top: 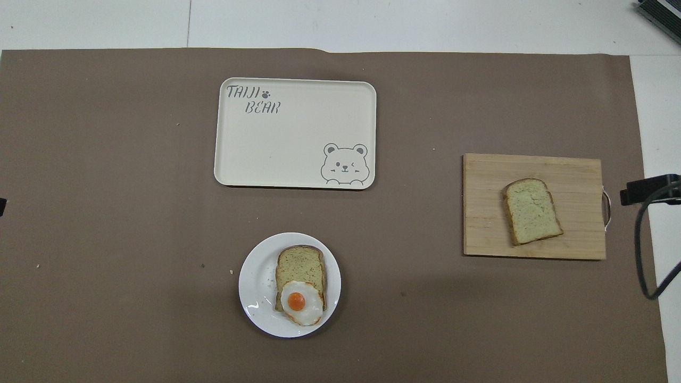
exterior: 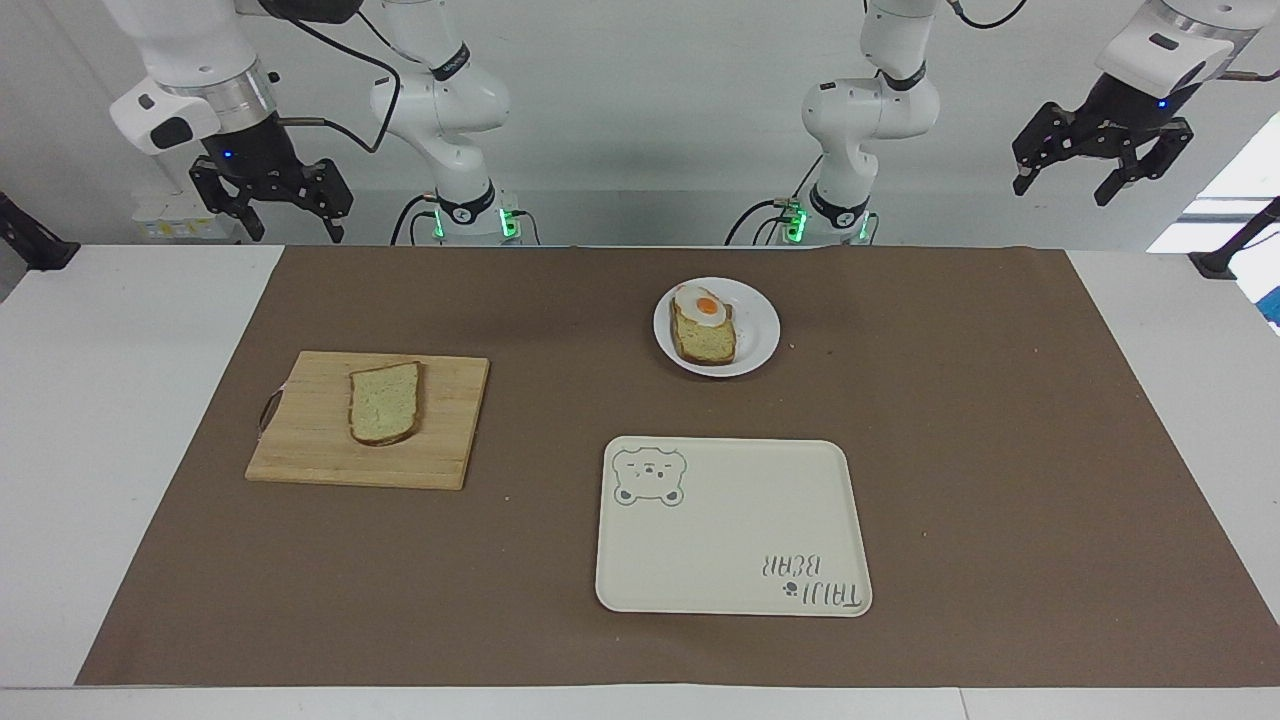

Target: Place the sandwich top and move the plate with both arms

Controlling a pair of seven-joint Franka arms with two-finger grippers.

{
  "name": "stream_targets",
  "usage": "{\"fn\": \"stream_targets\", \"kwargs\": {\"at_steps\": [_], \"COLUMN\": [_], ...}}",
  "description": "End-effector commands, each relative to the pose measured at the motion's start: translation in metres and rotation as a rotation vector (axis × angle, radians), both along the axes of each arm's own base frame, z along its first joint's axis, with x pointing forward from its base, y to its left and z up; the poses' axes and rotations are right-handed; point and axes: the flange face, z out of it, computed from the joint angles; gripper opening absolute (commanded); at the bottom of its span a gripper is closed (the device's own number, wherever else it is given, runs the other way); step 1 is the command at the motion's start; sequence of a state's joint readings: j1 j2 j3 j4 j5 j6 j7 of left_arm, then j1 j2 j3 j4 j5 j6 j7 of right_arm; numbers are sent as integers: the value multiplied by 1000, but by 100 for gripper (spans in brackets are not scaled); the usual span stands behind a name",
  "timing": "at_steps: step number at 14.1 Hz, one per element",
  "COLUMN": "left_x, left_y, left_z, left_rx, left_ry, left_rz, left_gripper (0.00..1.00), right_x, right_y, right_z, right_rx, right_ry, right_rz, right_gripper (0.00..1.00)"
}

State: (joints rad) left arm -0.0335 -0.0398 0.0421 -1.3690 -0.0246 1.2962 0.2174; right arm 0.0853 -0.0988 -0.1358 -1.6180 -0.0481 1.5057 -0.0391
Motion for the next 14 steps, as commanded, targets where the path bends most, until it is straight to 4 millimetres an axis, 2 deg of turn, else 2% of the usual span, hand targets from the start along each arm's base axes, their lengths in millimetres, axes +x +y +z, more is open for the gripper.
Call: {"fn": "stream_targets", "kwargs": {"at_steps": [1,4,10,14], "left_x": [-7,-7,-7,-7], "left_y": [1,1,1,1], "left_z": [0,0,0,0], "left_rx": [9,9,9,9], "left_ry": [-5,-5,-5,-5], "left_rz": [11,12,11,11], "left_gripper": [100,100,100,100], "right_x": [-9,-10,-8,-7], "right_y": [-1,-4,-4,-3], "right_z": [7,5,6,6], "right_rx": [27,117,6,5], "right_ry": [8,13,3,-8], "right_rz": [-17,-44,-15,-15], "right_gripper": [100,100,100,100]}}
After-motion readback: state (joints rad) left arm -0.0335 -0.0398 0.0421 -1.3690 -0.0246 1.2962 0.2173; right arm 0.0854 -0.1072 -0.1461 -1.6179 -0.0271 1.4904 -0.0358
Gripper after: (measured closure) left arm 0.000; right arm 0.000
